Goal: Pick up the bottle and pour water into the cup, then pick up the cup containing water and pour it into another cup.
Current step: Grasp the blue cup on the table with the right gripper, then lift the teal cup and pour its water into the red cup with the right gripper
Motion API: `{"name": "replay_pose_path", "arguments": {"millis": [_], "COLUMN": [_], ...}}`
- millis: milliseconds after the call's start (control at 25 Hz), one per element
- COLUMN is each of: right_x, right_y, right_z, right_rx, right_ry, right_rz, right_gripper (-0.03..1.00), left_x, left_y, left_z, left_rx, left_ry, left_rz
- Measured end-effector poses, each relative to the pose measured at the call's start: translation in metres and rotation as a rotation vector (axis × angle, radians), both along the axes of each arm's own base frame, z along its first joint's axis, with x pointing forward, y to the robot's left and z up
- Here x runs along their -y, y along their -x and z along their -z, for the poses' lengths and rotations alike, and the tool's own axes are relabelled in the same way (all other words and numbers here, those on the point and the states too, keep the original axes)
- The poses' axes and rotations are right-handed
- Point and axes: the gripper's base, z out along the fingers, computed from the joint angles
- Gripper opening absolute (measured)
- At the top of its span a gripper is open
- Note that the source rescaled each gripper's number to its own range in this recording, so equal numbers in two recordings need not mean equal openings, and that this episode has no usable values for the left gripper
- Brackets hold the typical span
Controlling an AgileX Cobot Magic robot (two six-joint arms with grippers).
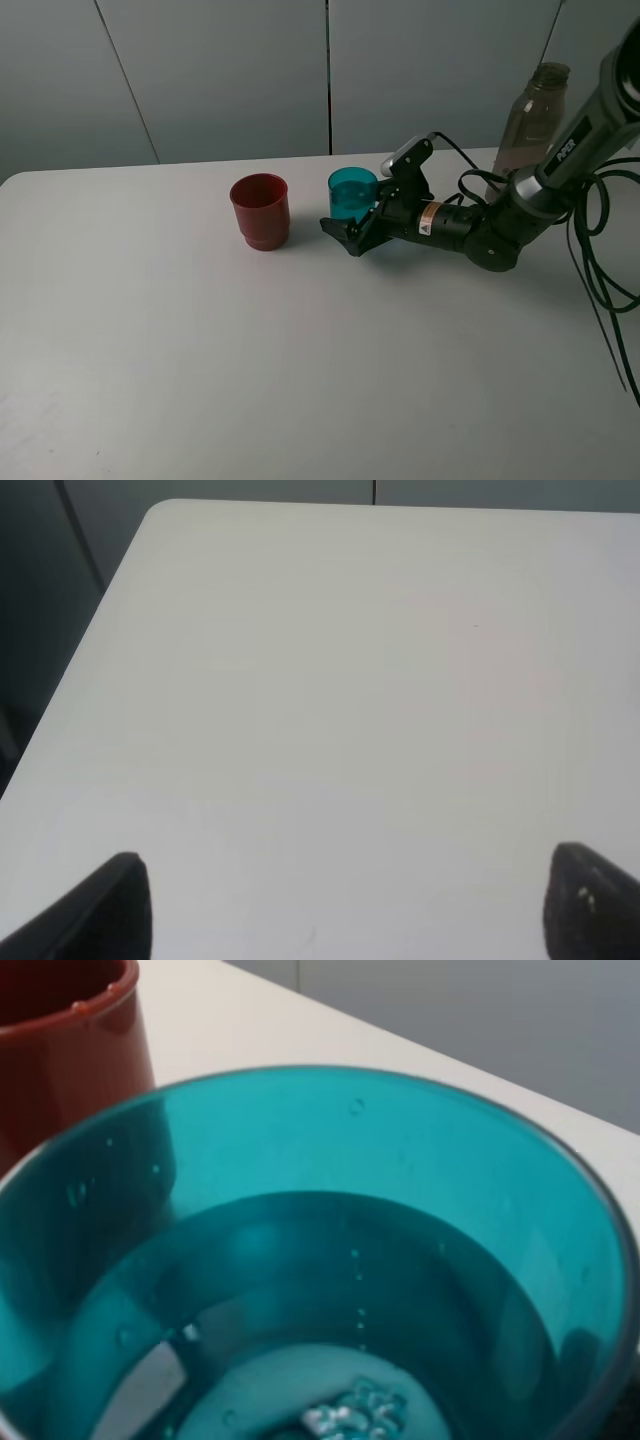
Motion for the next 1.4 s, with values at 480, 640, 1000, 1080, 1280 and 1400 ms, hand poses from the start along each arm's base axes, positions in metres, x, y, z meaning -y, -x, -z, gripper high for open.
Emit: {"name": "replay_pose_path", "arguments": {"millis": [480, 640, 1000, 1080, 1280, 1400], "right_x": [-0.001, -0.005, -0.014, -0.014, -0.014, -0.014], "right_y": [0.0, 0.001, -0.006, -0.006, -0.006, -0.006], "right_z": [-0.001, -0.001, 0.0, 0.0, 0.0, 0.0], "right_rx": [0.004, 0.006, 0.025, 0.026, 0.026, 0.026], "right_ry": [-0.007, -0.009, -0.01, -0.009, -0.009, -0.01], "right_rz": [0.001, -0.008, -0.023, -0.024, -0.024, -0.022], "right_gripper": [1.0, 0.97, 0.08, 0.08, 0.08, 0.08], "left_x": [0.0, 0.0, 0.0, 0.0, 0.0, 0.0], "left_y": [0.0, 0.0, 0.0, 0.0, 0.0, 0.0], "left_z": [0.0, 0.0, 0.0, 0.0, 0.0, 0.0], "left_rx": [0.0, 0.0, 0.0, 0.0, 0.0, 0.0], "left_ry": [0.0, 0.0, 0.0, 0.0, 0.0, 0.0], "left_rz": [0.0, 0.0, 0.0, 0.0, 0.0, 0.0]}}
